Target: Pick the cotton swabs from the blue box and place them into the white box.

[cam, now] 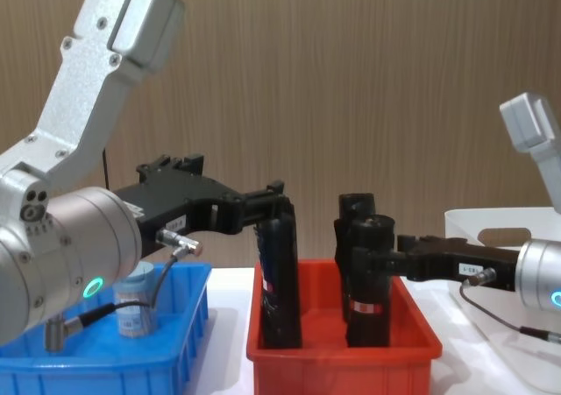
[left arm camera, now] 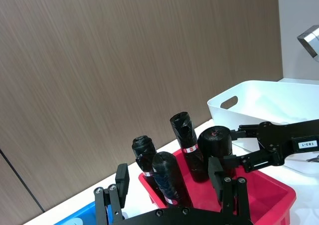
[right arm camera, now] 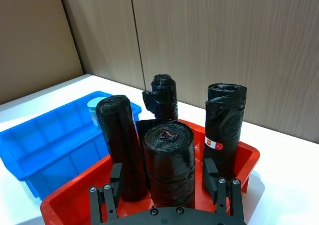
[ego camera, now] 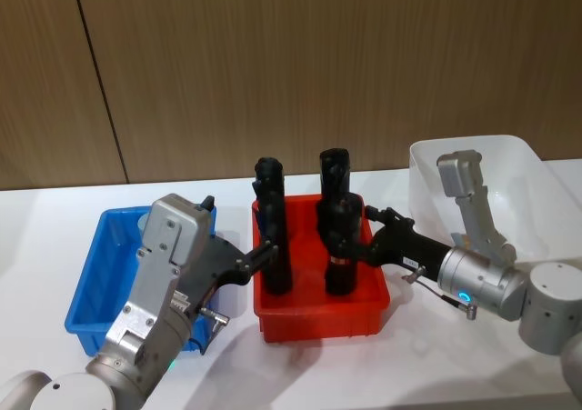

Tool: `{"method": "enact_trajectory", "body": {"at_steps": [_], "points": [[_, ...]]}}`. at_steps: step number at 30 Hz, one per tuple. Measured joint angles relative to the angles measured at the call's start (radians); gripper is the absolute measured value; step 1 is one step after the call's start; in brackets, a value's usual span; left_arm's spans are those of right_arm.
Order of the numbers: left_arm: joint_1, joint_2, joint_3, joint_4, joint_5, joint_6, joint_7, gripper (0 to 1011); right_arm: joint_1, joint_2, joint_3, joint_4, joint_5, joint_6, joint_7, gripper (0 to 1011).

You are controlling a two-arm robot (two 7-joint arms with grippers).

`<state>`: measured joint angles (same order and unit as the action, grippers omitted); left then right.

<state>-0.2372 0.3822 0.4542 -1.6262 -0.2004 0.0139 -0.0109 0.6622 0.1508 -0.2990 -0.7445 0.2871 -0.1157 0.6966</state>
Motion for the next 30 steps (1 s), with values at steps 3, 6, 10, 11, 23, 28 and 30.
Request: {"method": "enact_trajectory", "body": {"at_steps": [3,6,10,11,23,28,30], "points": [[0.000,0.000,0.000,0.000,0.000,0.000,0.000,1004,0.011,-0.005,-0.003,0.020,-0.001,-0.010,0.001,1002],[0.000,0.000,0.000,0.000,0.000,0.000,0.000,1004,0.026,-0.011,-0.006,0.047,-0.003,-0.021,0.002,1002],[0.000,0.000,0.000,0.000,0.000,0.000,0.000,1004,0.042,-0.017,-0.009,0.076,-0.006,-0.034,0.004,1002],[0.000,0.000,0.000,0.000,0.000,0.000,0.000,1004,0.043,-0.018,-0.009,0.080,-0.007,-0.035,0.004,1002],[0.000,0.000,0.000,0.000,0.000,0.000,0.000,1004,0.095,-0.038,-0.015,0.182,-0.010,-0.076,0.013,997],[0.000,0.000,0.000,0.000,0.000,0.000,0.000,1004,0.117,-0.046,-0.016,0.225,-0.010,-0.097,0.020,887],[0.000,0.000,0.000,0.000,0.000,0.000,0.000,1004,0.126,-0.049,-0.017,0.244,-0.010,-0.107,0.024,838]]}}
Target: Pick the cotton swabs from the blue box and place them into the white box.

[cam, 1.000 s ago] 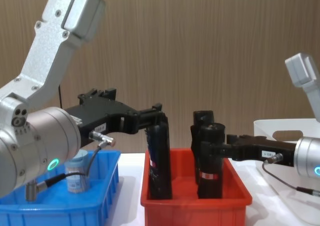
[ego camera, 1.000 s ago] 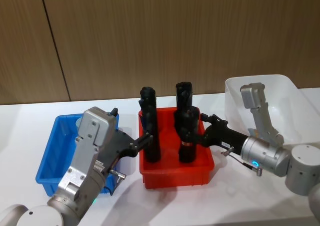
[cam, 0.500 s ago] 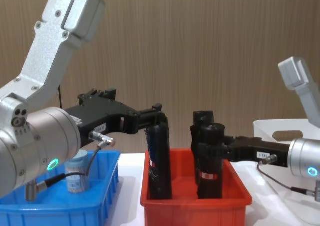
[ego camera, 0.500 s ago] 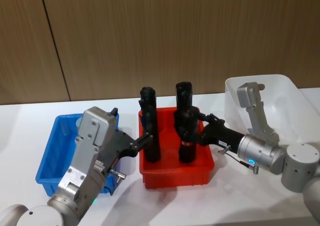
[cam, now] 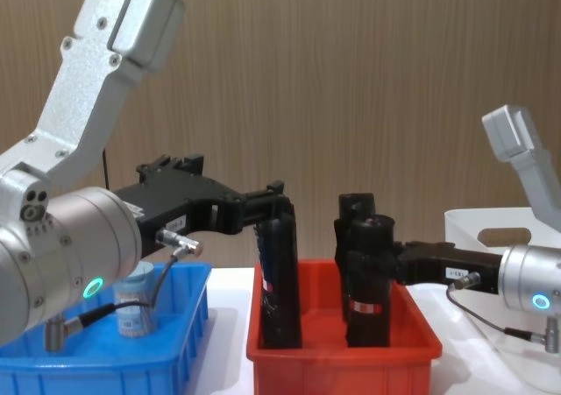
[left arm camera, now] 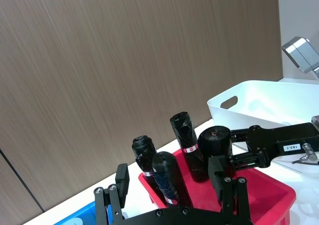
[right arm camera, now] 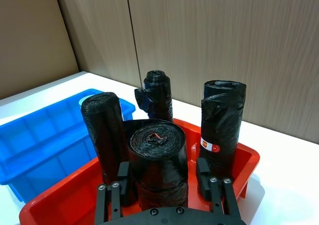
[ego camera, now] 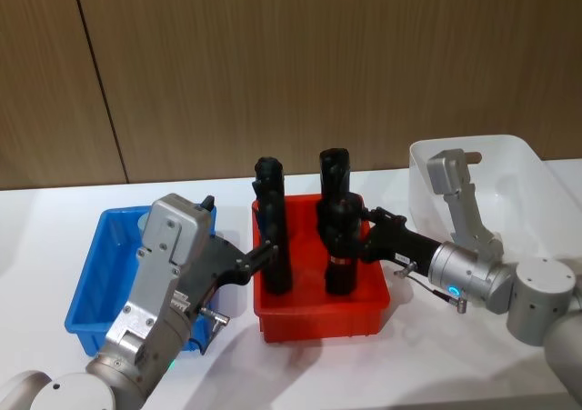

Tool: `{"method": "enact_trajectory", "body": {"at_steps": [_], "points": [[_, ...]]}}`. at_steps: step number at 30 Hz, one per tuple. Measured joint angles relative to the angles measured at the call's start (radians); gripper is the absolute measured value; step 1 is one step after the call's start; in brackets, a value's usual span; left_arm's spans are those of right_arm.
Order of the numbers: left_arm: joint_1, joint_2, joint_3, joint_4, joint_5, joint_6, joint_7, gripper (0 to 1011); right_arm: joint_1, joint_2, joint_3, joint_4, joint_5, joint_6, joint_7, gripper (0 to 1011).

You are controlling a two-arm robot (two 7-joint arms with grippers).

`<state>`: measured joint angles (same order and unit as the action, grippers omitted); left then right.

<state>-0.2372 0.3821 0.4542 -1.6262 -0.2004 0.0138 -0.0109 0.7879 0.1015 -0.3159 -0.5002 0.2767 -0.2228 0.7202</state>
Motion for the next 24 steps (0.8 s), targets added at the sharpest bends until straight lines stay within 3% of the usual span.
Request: {"method": "enact_trajectory", "body": {"at_steps": [10,18,24], "points": [[0.000,0.000,0.000,0.000,0.000,0.000,0.000,1004,0.028,-0.011,-0.001,0.056,0.001,-0.033,0.011,552],[0.000,0.000,0.000,0.000,0.000,0.000,0.000,1004,0.034,-0.013,0.001,0.063,0.003,-0.044,0.013,513],[0.000,0.000,0.000,0.000,0.000,0.000,0.000,1004,0.009,-0.002,0.007,-0.010,0.007,-0.027,0.007,507]]}}
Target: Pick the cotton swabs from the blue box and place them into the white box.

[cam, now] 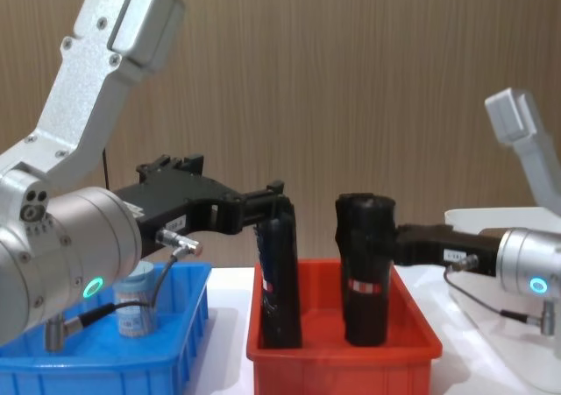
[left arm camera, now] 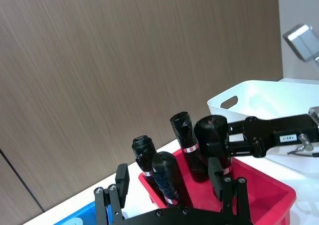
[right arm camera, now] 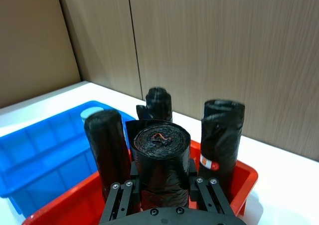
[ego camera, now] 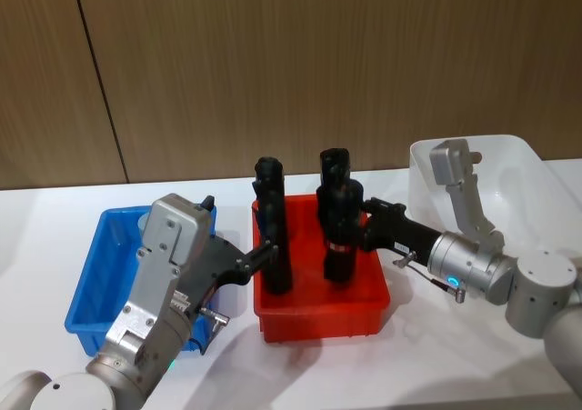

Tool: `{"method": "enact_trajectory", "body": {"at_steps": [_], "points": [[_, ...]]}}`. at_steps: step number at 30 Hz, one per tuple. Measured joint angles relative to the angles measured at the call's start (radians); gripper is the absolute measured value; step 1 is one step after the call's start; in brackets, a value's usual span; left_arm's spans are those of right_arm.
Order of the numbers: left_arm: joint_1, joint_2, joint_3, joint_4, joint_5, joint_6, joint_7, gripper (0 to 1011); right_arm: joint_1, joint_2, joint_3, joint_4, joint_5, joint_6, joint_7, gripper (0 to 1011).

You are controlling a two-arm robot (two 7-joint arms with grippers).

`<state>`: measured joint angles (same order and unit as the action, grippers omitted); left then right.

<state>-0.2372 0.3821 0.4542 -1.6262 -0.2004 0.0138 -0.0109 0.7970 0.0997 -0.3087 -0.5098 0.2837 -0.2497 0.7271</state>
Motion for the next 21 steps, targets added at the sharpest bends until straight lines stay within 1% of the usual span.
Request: {"method": "enact_trajectory", "body": {"at_steps": [4,5,8,9,10,12,15,17,18,19,21], "points": [[0.000,0.000,0.000,0.000,0.000,0.000,0.000,1004,-0.030,0.014,0.008,-0.082,0.002,0.027,-0.012,507],[0.000,0.000,0.000,0.000,0.000,0.000,0.000,1004,-0.041,0.020,0.011,-0.116,0.004,0.040,-0.018,507],[0.000,0.000,0.000,0.000,0.000,0.000,0.000,1004,-0.059,0.030,0.018,-0.171,0.010,0.060,-0.027,507],[0.000,0.000,0.000,0.000,0.000,0.000,0.000,1004,-0.072,0.037,0.023,-0.213,0.012,0.074,-0.034,507],[0.000,0.000,0.000,0.000,0.000,0.000,0.000,1004,-0.078,0.041,0.025,-0.233,0.015,0.082,-0.038,507],[0.000,0.000,0.000,0.000,0.000,0.000,0.000,1004,-0.096,0.053,0.034,-0.293,0.021,0.100,-0.050,507],[0.000,0.000,0.000,0.000,0.000,0.000,0.000,1004,-0.112,0.064,0.044,-0.347,0.027,0.120,-0.062,507],[0.000,0.000,0.000,0.000,0.000,0.000,0.000,1004,-0.131,0.078,0.056,-0.414,0.034,0.139,-0.082,507],[0.000,0.000,0.000,0.000,0.000,0.000,0.000,1004,-0.131,0.078,0.056,-0.414,0.034,0.139,-0.082,507],[0.000,0.000,0.000,0.000,0.000,0.000,0.000,1004,-0.143,0.086,0.063,-0.449,0.037,0.149,-0.094,507],[0.000,0.000,0.000,0.000,0.000,0.000,0.000,1004,-0.155,0.096,0.072,-0.490,0.040,0.160,-0.113,507]]}}
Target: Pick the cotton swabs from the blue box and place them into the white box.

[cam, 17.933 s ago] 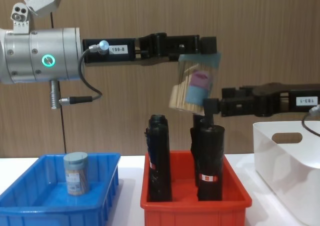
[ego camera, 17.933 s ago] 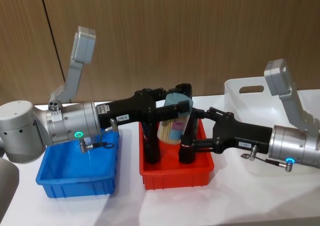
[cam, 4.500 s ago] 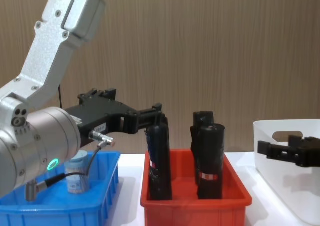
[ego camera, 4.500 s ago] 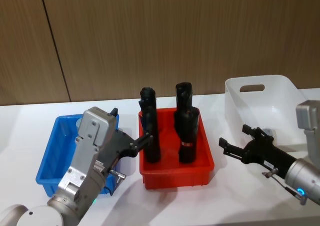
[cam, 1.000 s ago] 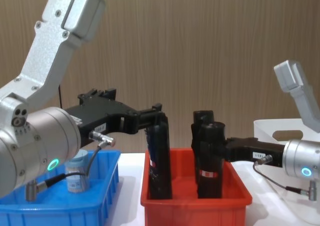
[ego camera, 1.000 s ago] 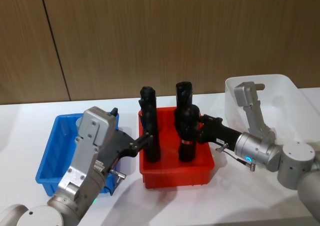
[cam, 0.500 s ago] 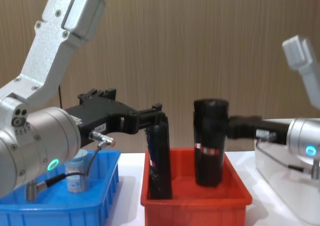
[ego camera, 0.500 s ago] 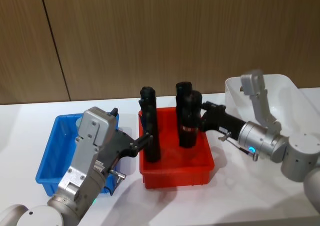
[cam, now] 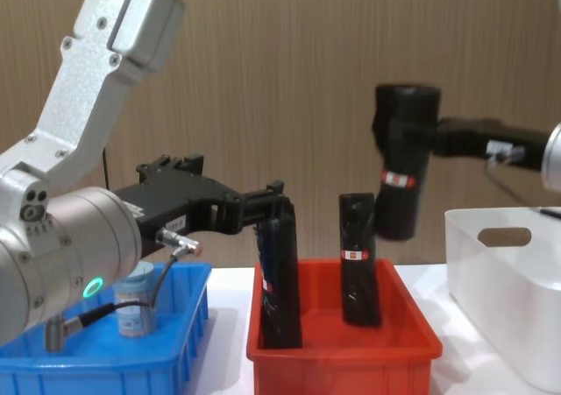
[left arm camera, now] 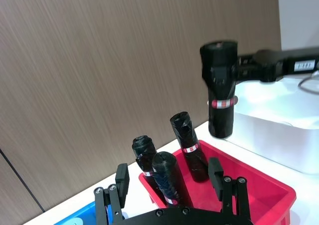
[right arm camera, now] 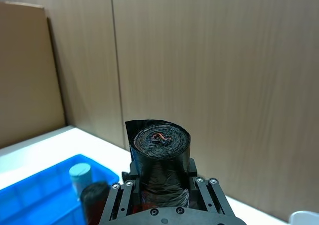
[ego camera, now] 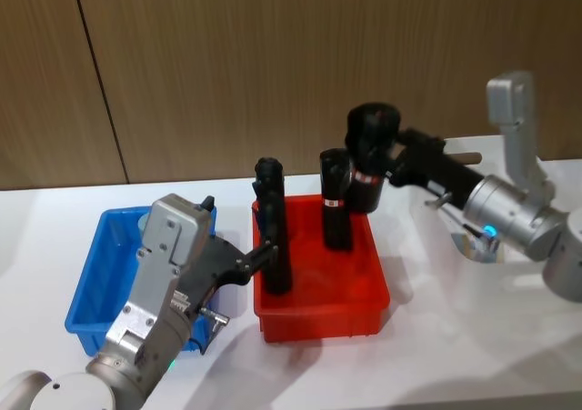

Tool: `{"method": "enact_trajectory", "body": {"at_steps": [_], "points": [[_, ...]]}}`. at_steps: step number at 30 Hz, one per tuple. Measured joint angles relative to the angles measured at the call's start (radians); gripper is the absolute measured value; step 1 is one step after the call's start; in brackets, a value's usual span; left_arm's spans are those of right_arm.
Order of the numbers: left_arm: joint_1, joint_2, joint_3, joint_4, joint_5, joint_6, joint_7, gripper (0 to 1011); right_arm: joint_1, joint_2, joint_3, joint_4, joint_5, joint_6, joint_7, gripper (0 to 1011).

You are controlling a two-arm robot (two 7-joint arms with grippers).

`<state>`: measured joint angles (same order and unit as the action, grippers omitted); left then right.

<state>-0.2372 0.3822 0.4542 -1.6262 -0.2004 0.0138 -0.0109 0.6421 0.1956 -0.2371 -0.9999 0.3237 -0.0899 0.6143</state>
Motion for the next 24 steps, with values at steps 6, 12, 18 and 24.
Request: {"method": "enact_trajectory", "body": {"at_steps": [6,12,18,24], "points": [[0.000,0.000,0.000,0.000,0.000,0.000,0.000,1004,-0.026,0.025,0.023,-0.089,-0.004,0.021,-0.049,507],[0.000,0.000,0.000,0.000,0.000,0.000,0.000,1004,-0.052,0.052,0.046,-0.168,-0.032,0.048,-0.123,507],[0.000,0.000,0.000,0.000,0.000,0.000,0.000,1004,-0.069,0.074,0.065,-0.213,-0.067,0.082,-0.189,507],[0.000,0.000,0.000,0.000,0.000,0.000,0.000,1004,-0.074,0.089,0.079,-0.224,-0.098,0.123,-0.241,507]]}}
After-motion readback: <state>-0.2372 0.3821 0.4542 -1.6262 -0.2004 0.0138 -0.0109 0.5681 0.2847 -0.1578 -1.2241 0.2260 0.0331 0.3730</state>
